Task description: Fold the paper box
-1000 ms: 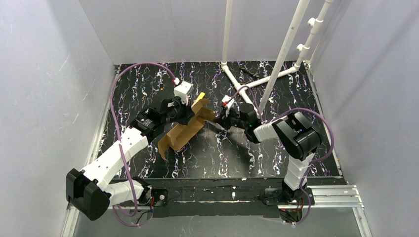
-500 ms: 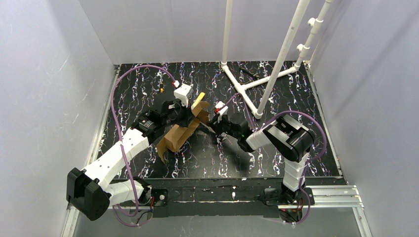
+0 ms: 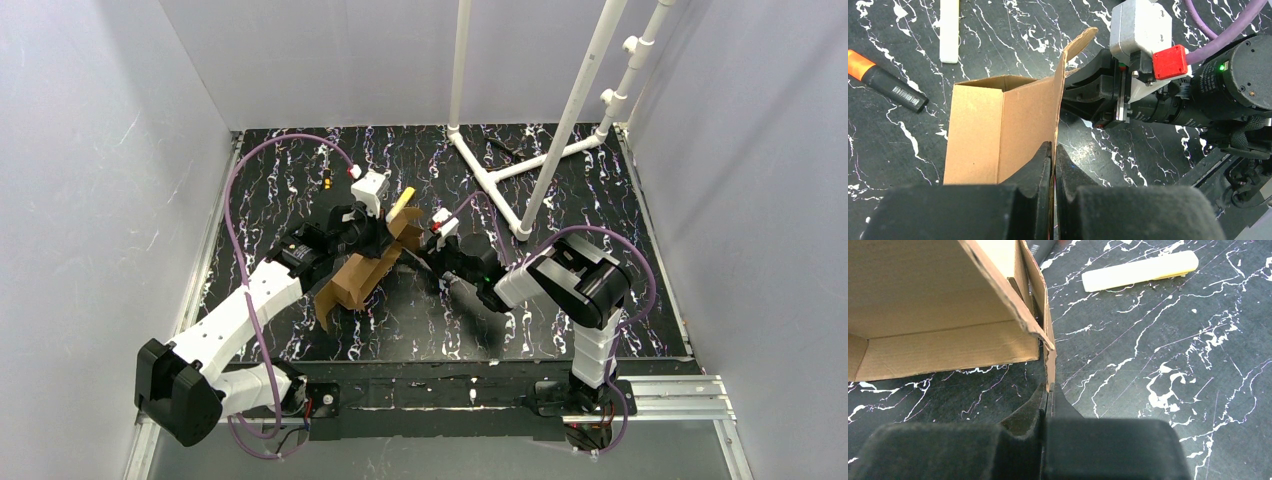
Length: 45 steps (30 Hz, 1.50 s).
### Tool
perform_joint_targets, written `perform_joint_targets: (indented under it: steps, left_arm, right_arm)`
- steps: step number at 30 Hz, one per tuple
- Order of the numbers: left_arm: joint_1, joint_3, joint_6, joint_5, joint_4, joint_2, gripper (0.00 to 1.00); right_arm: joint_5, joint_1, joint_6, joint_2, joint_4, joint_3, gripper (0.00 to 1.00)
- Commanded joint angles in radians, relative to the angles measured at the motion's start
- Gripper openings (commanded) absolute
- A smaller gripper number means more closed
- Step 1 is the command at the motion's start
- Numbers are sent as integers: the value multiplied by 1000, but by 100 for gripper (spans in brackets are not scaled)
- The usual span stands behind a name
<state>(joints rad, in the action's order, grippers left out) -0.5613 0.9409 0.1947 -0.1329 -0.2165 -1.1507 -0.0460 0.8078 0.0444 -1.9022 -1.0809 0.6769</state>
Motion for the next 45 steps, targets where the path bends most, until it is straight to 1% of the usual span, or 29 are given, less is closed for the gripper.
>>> perform_joint_targets:
  steps: [1, 11, 13, 23, 30, 38, 39, 45]
  left_arm:
    - [-2, 3, -11, 30, -31, -9, 0]
    - [-3, 1, 53, 92, 10, 9, 0]
    - [-3, -4, 65, 99, 14, 13, 0]
    - [-3, -33, 60, 119, 56, 78, 0]
    - [-3, -9, 42, 119, -2, 3, 0]
    - [-9, 14, 17, 119, -33, -27, 0]
    - [-11, 17, 13, 146, -36, -29, 0]
    - [-15, 25, 9, 183, -40, -20, 0]
  right_arm:
    - [21, 12, 4, 7, -73, -11, 1]
    - [40, 26, -7, 7, -76, -15, 3]
    - [84, 32, 5, 6, -60, -9, 3]
    - [88, 34, 5, 2, -36, 12, 4]
    - [71, 34, -15, 3, -17, 21, 6]
    - [56, 39, -24, -4, -1, 36, 10]
    - [54, 39, -25, -3, 2, 36, 11]
    - [52, 43, -36, 3, 4, 35, 11]
